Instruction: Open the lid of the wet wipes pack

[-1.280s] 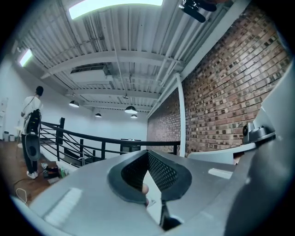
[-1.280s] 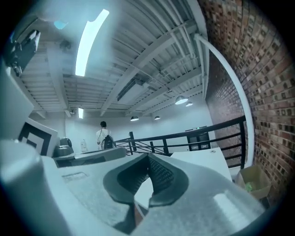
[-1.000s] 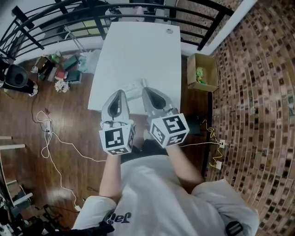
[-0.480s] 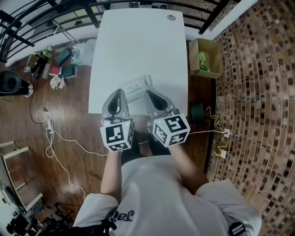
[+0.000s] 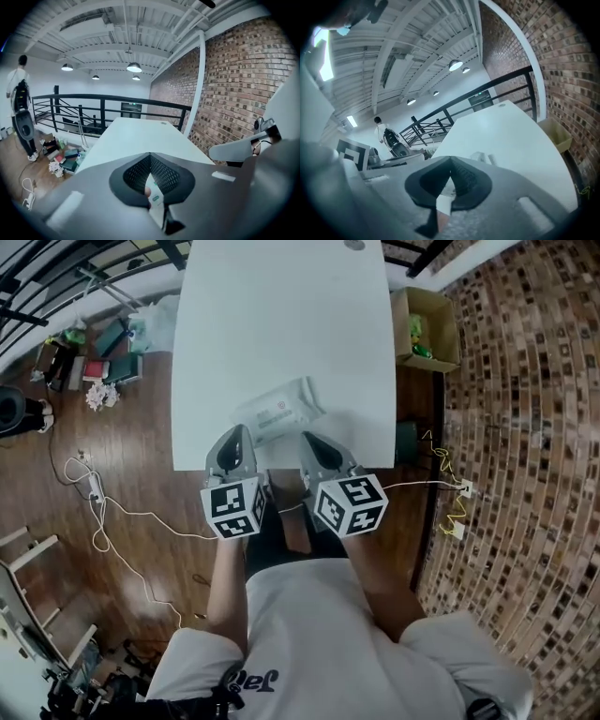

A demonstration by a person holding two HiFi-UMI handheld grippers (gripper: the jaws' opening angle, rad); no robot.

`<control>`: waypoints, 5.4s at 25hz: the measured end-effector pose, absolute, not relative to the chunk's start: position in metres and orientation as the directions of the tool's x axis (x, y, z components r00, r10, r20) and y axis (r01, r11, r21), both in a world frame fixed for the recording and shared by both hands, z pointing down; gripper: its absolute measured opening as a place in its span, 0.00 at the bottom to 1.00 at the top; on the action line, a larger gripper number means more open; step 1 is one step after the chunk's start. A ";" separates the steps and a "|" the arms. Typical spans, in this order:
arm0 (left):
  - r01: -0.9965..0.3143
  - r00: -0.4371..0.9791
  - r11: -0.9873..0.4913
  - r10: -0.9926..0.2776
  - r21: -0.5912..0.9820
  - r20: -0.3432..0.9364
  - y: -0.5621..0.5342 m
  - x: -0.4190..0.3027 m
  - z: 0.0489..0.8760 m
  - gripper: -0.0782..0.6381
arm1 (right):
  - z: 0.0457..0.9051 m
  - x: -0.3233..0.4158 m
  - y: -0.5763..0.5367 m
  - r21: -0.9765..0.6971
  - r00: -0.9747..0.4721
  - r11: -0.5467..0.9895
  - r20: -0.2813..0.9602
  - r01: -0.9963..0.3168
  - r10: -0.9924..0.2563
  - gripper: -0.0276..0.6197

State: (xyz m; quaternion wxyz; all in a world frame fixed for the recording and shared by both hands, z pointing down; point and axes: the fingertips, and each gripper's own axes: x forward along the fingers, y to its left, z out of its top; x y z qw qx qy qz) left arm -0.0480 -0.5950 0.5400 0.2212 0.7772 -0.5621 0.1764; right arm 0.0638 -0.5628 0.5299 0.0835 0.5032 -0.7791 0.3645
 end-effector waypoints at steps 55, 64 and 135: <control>-0.853 0.504 -0.428 -0.532 0.298 0.681 -0.593 -0.037 0.649 0.13 | 0.585 0.005 -0.652 -0.554 -0.521 0.157 0.595 -0.817 -0.612 0.03; -0.844 0.525 -0.427 -0.530 0.326 0.666 -0.594 -0.038 0.651 0.13 | 0.628 -0.006 -0.671 -0.336 -0.407 0.236 0.819 -0.912 -0.406 0.03; -0.969 0.236 -0.224 -0.964 0.107 0.121 -0.315 -0.006 0.364 0.13 | 0.352 0.067 -0.315 -0.185 -0.622 0.595 0.169 -0.782 -0.764 0.03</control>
